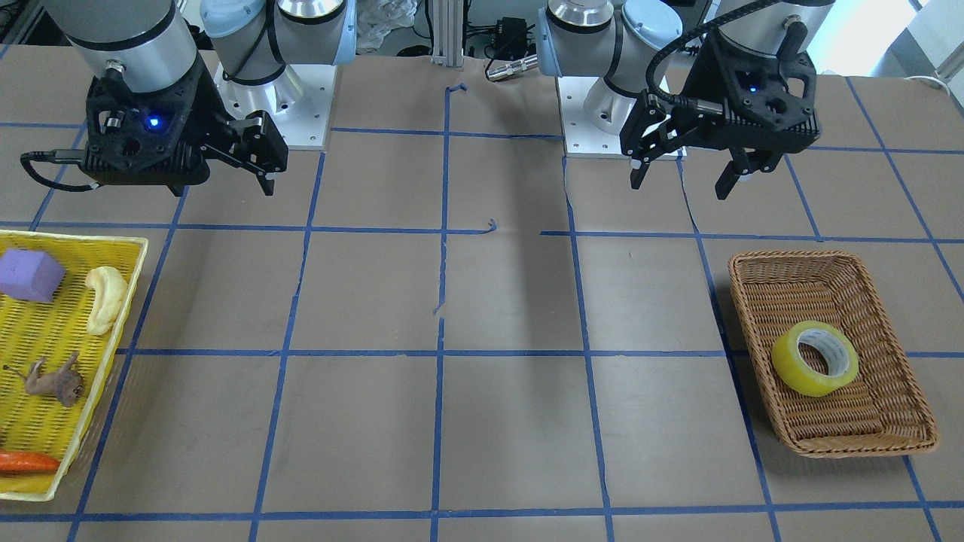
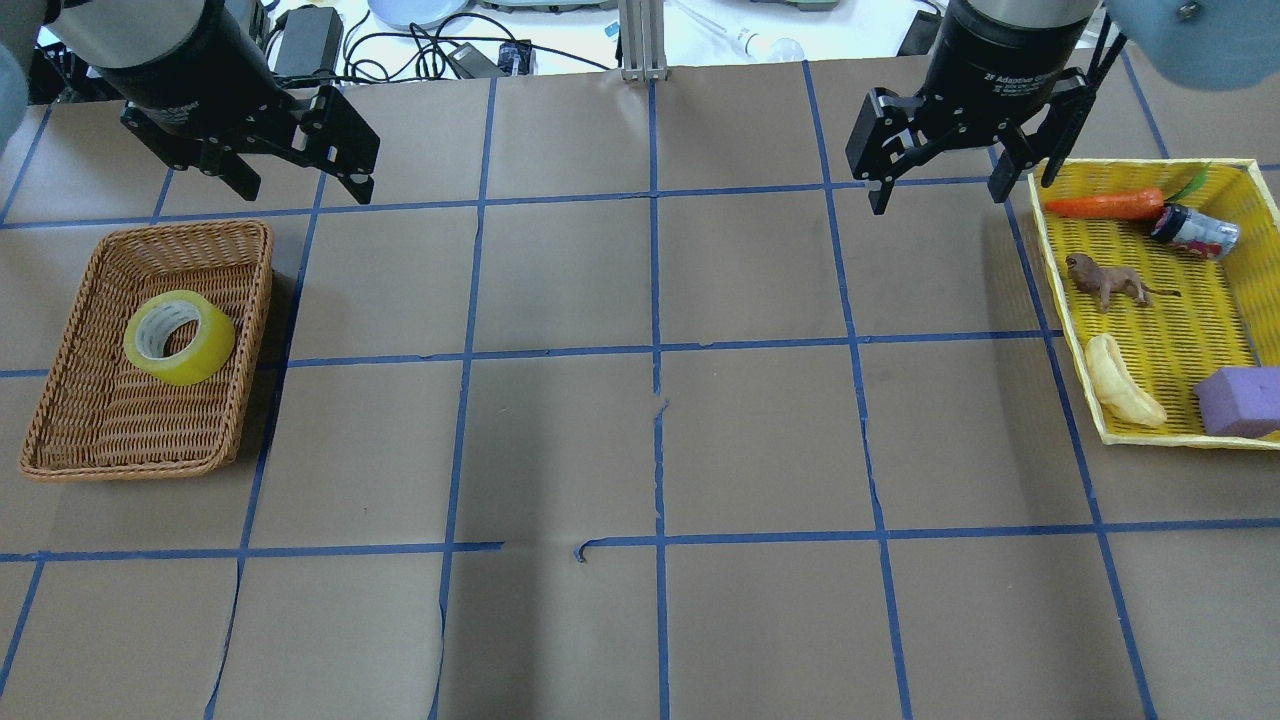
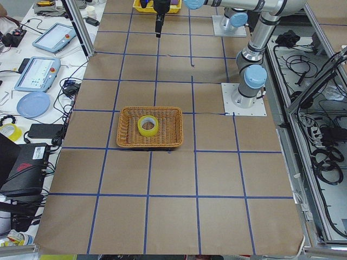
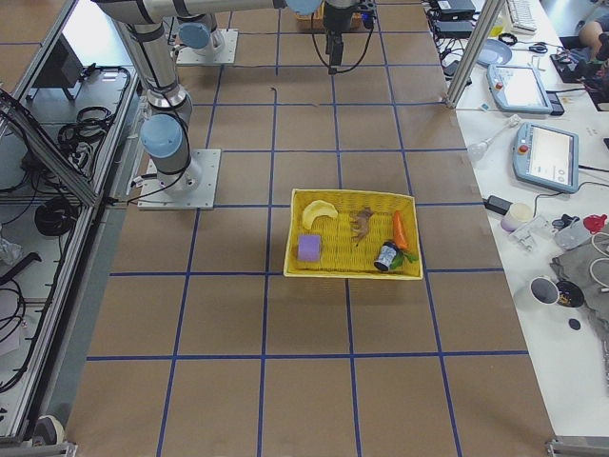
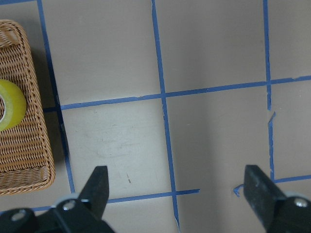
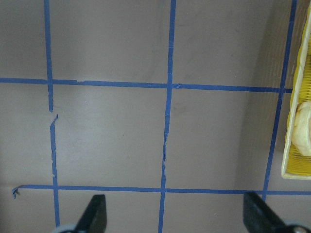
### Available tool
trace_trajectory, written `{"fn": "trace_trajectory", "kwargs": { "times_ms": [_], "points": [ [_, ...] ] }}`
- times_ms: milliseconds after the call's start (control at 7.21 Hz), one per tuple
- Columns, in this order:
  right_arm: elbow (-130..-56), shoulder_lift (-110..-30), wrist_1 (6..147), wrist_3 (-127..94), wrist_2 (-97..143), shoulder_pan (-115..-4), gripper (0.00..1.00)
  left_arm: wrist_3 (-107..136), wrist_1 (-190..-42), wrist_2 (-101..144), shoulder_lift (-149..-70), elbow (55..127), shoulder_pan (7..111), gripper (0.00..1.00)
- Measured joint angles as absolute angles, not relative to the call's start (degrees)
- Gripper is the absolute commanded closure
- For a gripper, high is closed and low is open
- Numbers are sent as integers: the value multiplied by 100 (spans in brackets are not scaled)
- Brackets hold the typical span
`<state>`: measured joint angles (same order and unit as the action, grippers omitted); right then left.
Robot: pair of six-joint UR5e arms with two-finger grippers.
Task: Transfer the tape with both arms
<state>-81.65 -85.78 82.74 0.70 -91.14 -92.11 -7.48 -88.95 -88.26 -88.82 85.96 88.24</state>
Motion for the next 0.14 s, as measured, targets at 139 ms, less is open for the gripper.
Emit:
{"fn": "trace_trajectory", "kwargs": {
  "times_ms": [139],
  "points": [
    [-8165,-8578,8273,70,-9114,-9211,0,-752,-8895,-8827,-8868,8600,8824,0]
  ]
}}
